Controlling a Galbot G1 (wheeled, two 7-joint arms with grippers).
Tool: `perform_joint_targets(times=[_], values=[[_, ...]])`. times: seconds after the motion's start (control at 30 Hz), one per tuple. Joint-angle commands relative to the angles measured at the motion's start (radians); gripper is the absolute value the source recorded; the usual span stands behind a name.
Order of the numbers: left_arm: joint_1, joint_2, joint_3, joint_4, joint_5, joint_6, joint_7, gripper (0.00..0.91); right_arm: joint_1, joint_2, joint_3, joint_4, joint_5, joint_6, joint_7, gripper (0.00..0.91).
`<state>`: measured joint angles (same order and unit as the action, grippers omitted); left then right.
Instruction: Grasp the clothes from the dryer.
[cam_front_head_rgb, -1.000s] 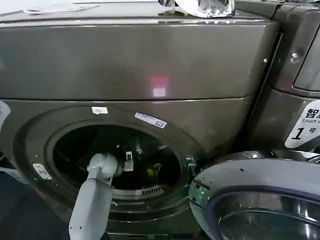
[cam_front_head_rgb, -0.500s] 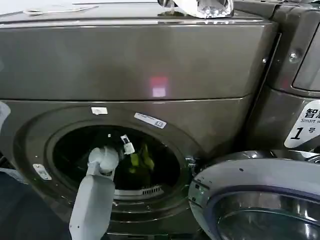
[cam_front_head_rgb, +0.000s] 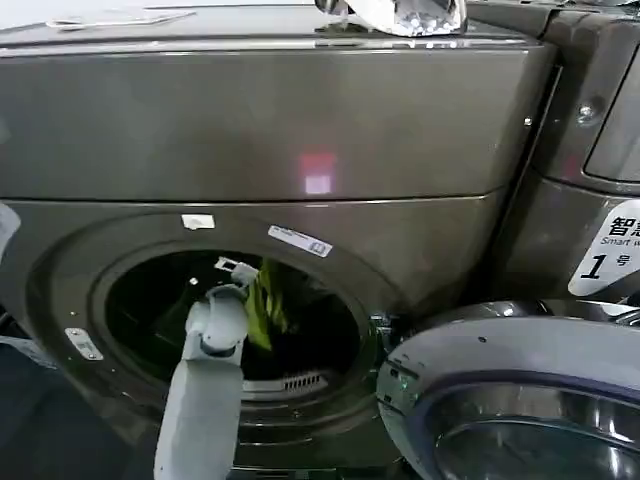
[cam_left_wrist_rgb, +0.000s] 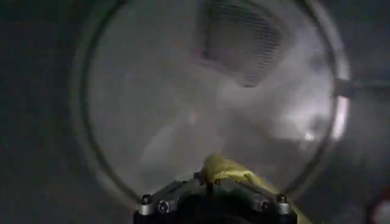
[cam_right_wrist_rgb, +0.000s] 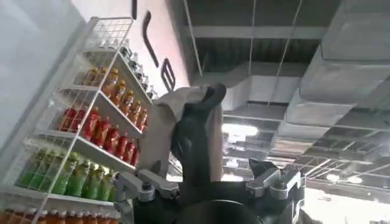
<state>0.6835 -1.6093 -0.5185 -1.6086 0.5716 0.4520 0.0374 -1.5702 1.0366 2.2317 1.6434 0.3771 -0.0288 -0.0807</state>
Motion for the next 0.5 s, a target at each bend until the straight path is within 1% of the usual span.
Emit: perform_joint_targets(times=[0.03,0.13,0.23,0.27,0.37,0.5], values=[[0.012,-0.049,-0.001,-0.037,-0.25,0.06,-0.248,0.0,-0.001,0.001,-0.002,0.002,0.016,0.002,-0.003,0.907],[0.015,-0.049,0.004,-0.049,-0.274,0.06,-0.235,0.0,0.003,0.001,-0.003,0.003,0.022,0.004,-0.001,0.907],[0.017,-0.042,0.009,-0.063,-0.35,0.06,-0.21,0.0,0.006,0.0,0.004,0.016,0.019,-0.028,0.035,0.907],[0.018,-0.042,0.009,-0.062,-0.347,0.057,-0.199,0.0,0.006,0.0,0.004,0.016,0.022,-0.028,0.036,0.907],[0.022,-0.035,0.013,-0.062,-0.344,0.035,-0.17,0.0,-0.001,0.001,0.001,0.005,0.041,0.014,0.019,0.907],[0.026,-0.034,0.021,-0.06,-0.344,0.027,-0.158,0.0,0.002,0.007,-0.001,0.008,0.039,0.009,0.015,0.907]])
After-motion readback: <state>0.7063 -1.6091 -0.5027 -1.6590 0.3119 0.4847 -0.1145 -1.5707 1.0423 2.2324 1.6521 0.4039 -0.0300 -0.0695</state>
